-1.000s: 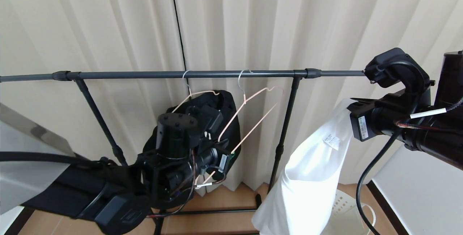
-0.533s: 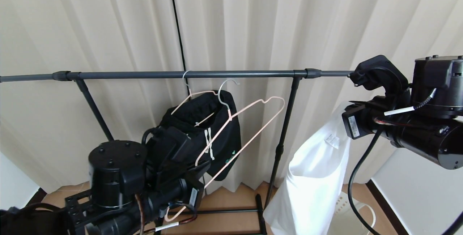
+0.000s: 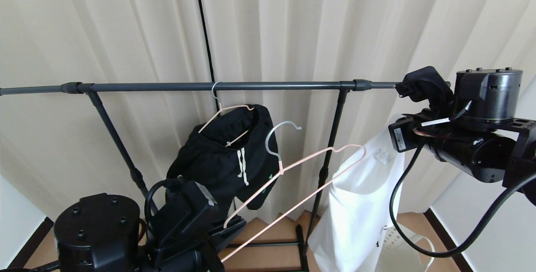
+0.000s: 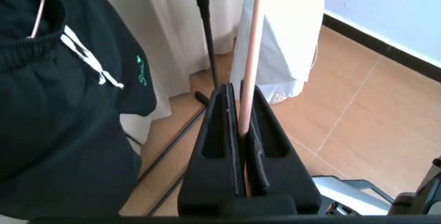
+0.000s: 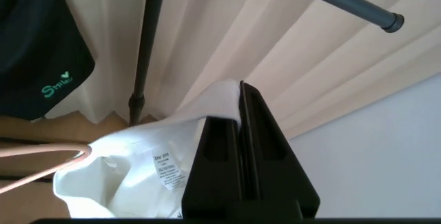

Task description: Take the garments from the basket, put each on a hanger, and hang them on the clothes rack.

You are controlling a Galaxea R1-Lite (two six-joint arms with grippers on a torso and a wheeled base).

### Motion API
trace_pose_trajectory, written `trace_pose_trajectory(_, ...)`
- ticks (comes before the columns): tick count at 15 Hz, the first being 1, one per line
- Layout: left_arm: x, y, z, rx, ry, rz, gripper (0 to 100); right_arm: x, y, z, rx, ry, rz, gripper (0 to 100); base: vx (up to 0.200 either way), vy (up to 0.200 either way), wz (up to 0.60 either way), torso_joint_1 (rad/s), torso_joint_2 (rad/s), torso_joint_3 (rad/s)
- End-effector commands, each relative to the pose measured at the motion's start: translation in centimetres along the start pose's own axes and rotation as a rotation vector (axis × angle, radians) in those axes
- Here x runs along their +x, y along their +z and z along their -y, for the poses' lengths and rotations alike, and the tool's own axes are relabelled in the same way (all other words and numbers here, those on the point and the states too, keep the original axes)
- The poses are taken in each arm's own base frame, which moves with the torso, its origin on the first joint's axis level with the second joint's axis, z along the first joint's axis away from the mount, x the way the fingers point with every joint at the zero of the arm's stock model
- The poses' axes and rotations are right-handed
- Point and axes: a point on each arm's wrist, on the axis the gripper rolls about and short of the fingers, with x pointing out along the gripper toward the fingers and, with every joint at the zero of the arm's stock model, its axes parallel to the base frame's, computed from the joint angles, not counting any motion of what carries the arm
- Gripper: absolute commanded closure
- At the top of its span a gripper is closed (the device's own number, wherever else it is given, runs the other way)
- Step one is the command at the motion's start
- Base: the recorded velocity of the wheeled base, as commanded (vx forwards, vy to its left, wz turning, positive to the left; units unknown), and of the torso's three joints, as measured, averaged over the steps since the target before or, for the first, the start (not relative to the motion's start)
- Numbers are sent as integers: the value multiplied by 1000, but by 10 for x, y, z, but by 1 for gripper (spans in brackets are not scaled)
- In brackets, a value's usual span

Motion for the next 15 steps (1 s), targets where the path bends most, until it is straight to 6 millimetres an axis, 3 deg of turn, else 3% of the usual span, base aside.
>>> trace_pose_trajectory(1, 12, 1, 3, 4, -16, -11, 100, 0, -1, -2, -4, 6, -4, 100, 0, 0, 0, 0, 0, 0)
trace_pose_trajectory(15, 56, 25, 5, -35, -23, 43, 100, -16, -4, -21, -33, 81, 10, 100, 0, 0, 0, 0, 0, 0)
